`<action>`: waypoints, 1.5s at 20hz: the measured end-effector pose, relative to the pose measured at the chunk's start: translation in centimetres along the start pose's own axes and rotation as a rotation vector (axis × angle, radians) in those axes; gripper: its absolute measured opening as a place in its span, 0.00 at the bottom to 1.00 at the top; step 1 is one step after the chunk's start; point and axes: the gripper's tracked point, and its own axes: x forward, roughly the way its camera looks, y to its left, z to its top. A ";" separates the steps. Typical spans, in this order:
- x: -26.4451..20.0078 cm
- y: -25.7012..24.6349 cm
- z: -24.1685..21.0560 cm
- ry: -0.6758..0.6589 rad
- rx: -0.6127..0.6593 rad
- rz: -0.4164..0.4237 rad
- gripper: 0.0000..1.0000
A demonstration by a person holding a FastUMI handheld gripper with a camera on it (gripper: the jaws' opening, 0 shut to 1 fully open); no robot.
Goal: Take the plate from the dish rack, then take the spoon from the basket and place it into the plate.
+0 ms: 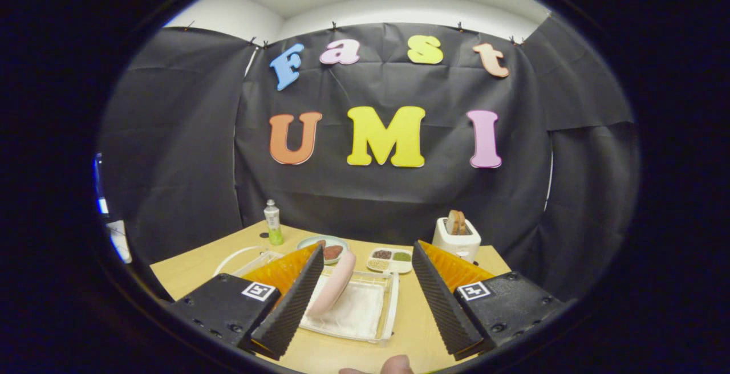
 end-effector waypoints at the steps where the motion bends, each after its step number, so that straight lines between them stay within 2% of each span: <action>1: 1.1 0.5 0.3 0.035 -0.009 0.009 1.00; 4: 4.4 1.9 0.2 0.144 -0.010 0.035 1.00; 9: 9.6 2.8 -3.2 0.344 0.059 0.036 1.00; 16: 14.3 4.5 -8.7 0.569 0.181 0.029 1.00; 19: 15.6 5.7 -10.5 0.643 0.221 0.029 0.96; 23: 15.6 6.0 -10.8 0.667 0.251 0.000 0.71; 25: 15.4 5.6 -10.9 0.680 0.269 -0.036 0.63; 26: 15.3 5.4 -11.0 0.687 0.274 -0.062 0.53; 27: 15.3 5.2 -11.0 0.694 0.275 -0.086 0.47; 30: 14.7 4.8 -10.5 0.691 0.285 -0.130 0.39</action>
